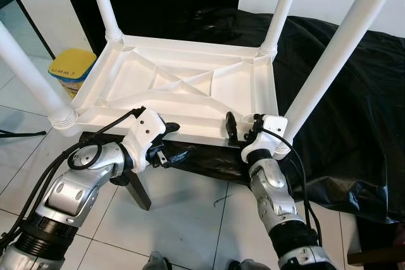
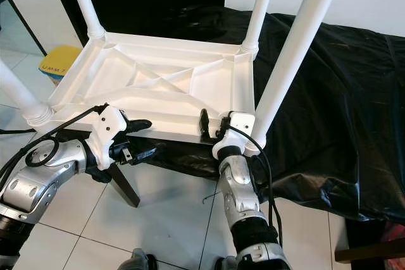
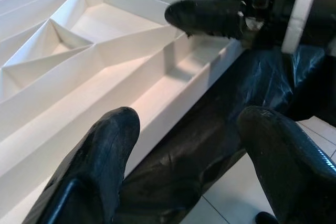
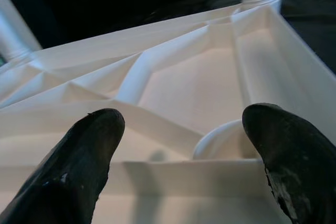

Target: Building children table

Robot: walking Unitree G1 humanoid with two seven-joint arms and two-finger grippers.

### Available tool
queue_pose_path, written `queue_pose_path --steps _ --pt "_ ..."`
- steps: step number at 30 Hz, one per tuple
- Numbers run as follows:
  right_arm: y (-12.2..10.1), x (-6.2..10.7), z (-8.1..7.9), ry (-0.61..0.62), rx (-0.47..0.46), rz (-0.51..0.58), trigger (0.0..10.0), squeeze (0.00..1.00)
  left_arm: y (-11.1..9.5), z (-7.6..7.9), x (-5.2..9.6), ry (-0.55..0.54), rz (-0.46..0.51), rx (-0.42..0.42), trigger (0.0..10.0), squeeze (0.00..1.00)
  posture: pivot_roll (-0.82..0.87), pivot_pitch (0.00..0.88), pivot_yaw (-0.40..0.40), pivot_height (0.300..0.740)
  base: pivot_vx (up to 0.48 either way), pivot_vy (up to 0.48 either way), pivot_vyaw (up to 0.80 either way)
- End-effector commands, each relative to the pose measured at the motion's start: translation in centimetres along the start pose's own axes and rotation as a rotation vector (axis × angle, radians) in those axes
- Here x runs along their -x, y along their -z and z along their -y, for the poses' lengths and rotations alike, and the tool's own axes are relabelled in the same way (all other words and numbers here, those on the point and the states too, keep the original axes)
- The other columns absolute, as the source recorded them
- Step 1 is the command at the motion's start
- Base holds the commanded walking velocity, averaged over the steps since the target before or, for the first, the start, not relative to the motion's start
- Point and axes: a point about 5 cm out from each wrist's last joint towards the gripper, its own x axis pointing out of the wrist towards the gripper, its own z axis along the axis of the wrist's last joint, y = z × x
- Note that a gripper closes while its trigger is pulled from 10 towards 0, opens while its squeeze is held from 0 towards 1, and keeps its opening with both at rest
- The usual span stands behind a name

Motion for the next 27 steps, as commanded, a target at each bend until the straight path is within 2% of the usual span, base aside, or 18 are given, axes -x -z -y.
queue_pose_path --steps 1,2,4,5,9,10,11,14,17,18,19,21,22,23,25,26,27 --pt "-0.5 -0.2 1.8 0.094 0.015 0.040 10.0 0.00 -0.2 0.5 0.3 0.070 -0.005 0.006 10.0 0.00 0.12 0.118 -0.006 0.740 0.000 0.000 0.00" --pt "-0.5 -0.2 1.8 0.094 0.015 0.040 10.0 0.00 -0.2 0.5 0.3 0.070 -0.005 0.006 10.0 0.00 0.12 0.118 -0.006 0.740 0.000 0.000 0.00" --pt "-1.0 -0.4 3.2 0.143 0.035 0.062 10.0 0.00 -0.4 0.6 0.4 0.083 0.001 0.012 10.0 0.00 0.12 0.117 -0.005 0.740 0.000 0.000 0.00" --pt "-1.0 -0.4 3.2 0.143 0.035 0.062 10.0 0.00 -0.4 0.6 0.4 0.083 0.001 0.012 10.0 0.00 0.12 0.117 -0.005 0.740 0.000 0.000 0.00" --pt "-2.5 -0.8 7.7 0.260 0.119 0.117 10.0 0.00 -0.2 1.0 0.5 0.115 -0.011 0.003 10.0 0.00 0.11 0.119 0.001 0.740 0.000 0.000 0.00" --pt "-2.5 -0.8 7.7 0.260 0.119 0.117 10.0 0.00 -0.2 1.0 0.5 0.115 -0.011 0.003 10.0 0.00 0.11 0.119 0.001 0.740 0.000 0.000 0.00" --pt "-2.8 -0.8 8.7 0.283 0.136 0.123 10.0 0.00 -0.2 0.9 0.5 0.117 -0.011 0.004 10.0 0.00 0.10 0.118 0.002 0.740 0.000 0.000 0.00" --pt "-3.1 -0.7 9.5 0.301 0.154 0.129 10.0 0.00 -0.2 0.9 0.5 0.118 -0.010 0.005 10.0 0.00 0.10 0.119 0.002 0.740 0.000 0.000 0.00" --pt "-4.2 -0.2 12.9 0.389 0.222 0.151 10.0 0.00 -0.4 0.7 0.4 0.117 -0.004 -0.003 10.0 0.00 0.10 0.116 0.001 0.740 0.000 0.000 0.00" --pt "-4.4 0.0 13.6 0.410 0.238 0.156 10.0 0.00 -0.5 0.7 0.4 0.115 -0.003 -0.005 10.0 0.00 0.10 0.116 0.001 0.740 0.000 0.000 0.00" --pt "-4.4 0.0 13.6 0.410 0.238 0.156 10.0 0.00 -0.5 0.7 0.4 0.115 -0.003 -0.005 10.0 0.00 0.10 0.116 0.001 0.740 0.000 0.000 0.00" --pt "-4.9 0.6 15.5 0.474 0.266 0.161 10.0 0.00 -0.8 0.5 0.3 0.111 0.006 -0.012 10.0 0.00 0.10 0.114 0.000 0.740 0.000 0.000 0.00" --pt "-4.9 0.6 15.5 0.474 0.266 0.161 10.0 0.00 -0.8 0.5 0.3 0.111 0.006 -0.012 10.0 0.00 0.10 0.114 0.000 0.740 0.000 0.000 0.00" --pt "-5.4 1.2 17.0 0.524 0.288 0.163 10.0 0.00 -1.0 0.4 0.2 0.114 0.018 -0.022 10.0 0.00 0.10 0.115 -0.004 0.740 0.000 0.000 0.00" --pt "-5.4 1.2 17.0 0.524 0.288 0.163 10.0 0.00 -1.0 0.4 0.2 0.114 0.018 -0.022 10.0 0.00 0.10 0.115 -0.004 0.740 0.000 0.000 0.00" --pt "-5.8 1.6 18.2 0.563 0.305 0.171 10.0 0.00 -1.2 0.3 -0.1 0.131 0.027 -0.036 10.0 0.00 0.10 0.115 -0.007 0.740 0.000 0.000 0.00" --pt "-5.8 1.6 18.2 0.563 0.305 0.171 10.0 0.00 -1.2 0.3 -0.1 0.131 0.027 -0.036 10.0 0.00 0.10 0.115 -0.007 0.740 0.000 0.000 0.00"
